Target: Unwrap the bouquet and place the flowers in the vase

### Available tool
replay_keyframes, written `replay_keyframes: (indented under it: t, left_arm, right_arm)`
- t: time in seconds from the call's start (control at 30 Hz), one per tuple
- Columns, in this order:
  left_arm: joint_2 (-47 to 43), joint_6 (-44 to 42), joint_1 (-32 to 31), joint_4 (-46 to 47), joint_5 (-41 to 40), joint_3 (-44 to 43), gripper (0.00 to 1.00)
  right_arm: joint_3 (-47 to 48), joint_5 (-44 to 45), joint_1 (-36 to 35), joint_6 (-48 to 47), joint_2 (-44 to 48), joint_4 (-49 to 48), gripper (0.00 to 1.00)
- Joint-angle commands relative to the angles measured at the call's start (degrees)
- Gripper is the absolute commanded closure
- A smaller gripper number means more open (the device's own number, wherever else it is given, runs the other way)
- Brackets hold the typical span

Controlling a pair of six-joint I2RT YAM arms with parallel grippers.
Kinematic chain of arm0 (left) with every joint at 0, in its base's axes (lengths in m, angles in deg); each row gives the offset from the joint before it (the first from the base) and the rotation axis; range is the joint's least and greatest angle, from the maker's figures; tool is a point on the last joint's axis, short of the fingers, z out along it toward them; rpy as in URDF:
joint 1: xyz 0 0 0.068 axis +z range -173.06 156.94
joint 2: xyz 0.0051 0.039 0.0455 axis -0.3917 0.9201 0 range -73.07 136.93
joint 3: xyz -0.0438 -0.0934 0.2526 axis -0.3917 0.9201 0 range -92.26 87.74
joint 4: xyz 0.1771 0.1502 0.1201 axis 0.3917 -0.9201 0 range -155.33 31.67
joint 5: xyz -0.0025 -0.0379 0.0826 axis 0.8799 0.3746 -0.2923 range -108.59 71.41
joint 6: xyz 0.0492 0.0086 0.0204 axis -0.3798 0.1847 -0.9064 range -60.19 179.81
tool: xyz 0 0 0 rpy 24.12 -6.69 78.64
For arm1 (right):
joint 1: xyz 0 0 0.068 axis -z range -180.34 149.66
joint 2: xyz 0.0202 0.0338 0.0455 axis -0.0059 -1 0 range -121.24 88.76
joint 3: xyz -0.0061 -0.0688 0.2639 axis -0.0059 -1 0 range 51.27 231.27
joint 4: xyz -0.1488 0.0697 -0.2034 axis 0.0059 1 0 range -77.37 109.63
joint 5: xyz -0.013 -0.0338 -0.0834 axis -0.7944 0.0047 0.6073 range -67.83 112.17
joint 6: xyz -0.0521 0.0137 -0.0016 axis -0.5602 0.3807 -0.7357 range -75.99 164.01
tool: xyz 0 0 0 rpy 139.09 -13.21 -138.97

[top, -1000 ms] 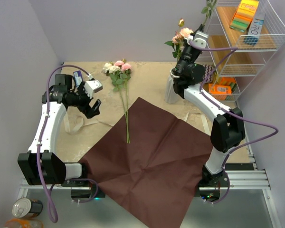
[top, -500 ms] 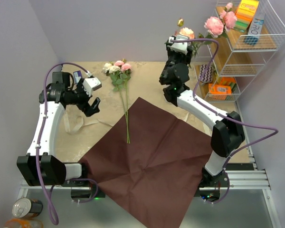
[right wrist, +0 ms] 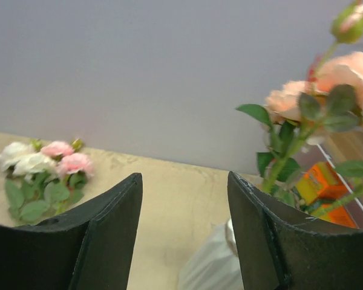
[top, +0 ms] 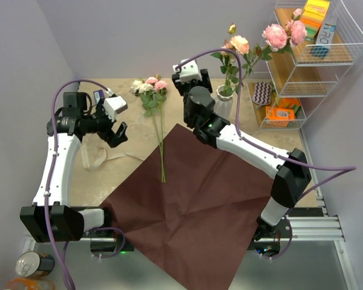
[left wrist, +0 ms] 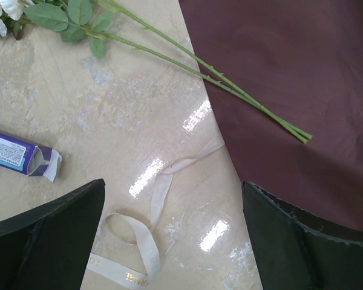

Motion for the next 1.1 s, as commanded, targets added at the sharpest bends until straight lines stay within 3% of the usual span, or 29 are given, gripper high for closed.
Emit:
replay_keyframes:
  t: [0.0,0.17,0.33,0.5,0.6,0.83,1.07]
  left_arm:
    - [-1.7,4.7,0.4,3.5,1.2,-1.1,0.01]
    - [-1.1,9.0,0.5,7.0,-0.3,0.1,0.01]
    - [-1.2,9.4,0.8,7.3,0.3,1.6,0.01]
    - [-1.6,8.5,0.9,7.2,0.0,2.9,0.01]
    - [-1.8,8.2,1.2,7.6,-0.5,3.5,0.01]
    - [-2.4,8.7,1.9,9.0,-2.0,5.9,0.01]
    - [-2.9,7.3,2.0,8.7,-1.1,7.0,0.01]
  right_arm:
    - [7.1,-6.2,-3.9,6.2,-0.3,18.3,0.38]
    - [16.7,-19.7,-4.4,19.2,-5.5,36.1,0.33]
    - [27.3,-20.4,-4.4,26.0,-16.8,49.4,0.38]
    - [34.9,-24.6,-2.3,29.7,-29.8,55.5,0.46]
    - [37.6,-26.3,0.6,33.6,-34.3,56.2,0.48]
    - [41.0,-28.4,4.4,35.9,-41.3,55.0,0.38]
    - [41.3,-31.7,5.7,37.6,-42.8,54.0,0.36]
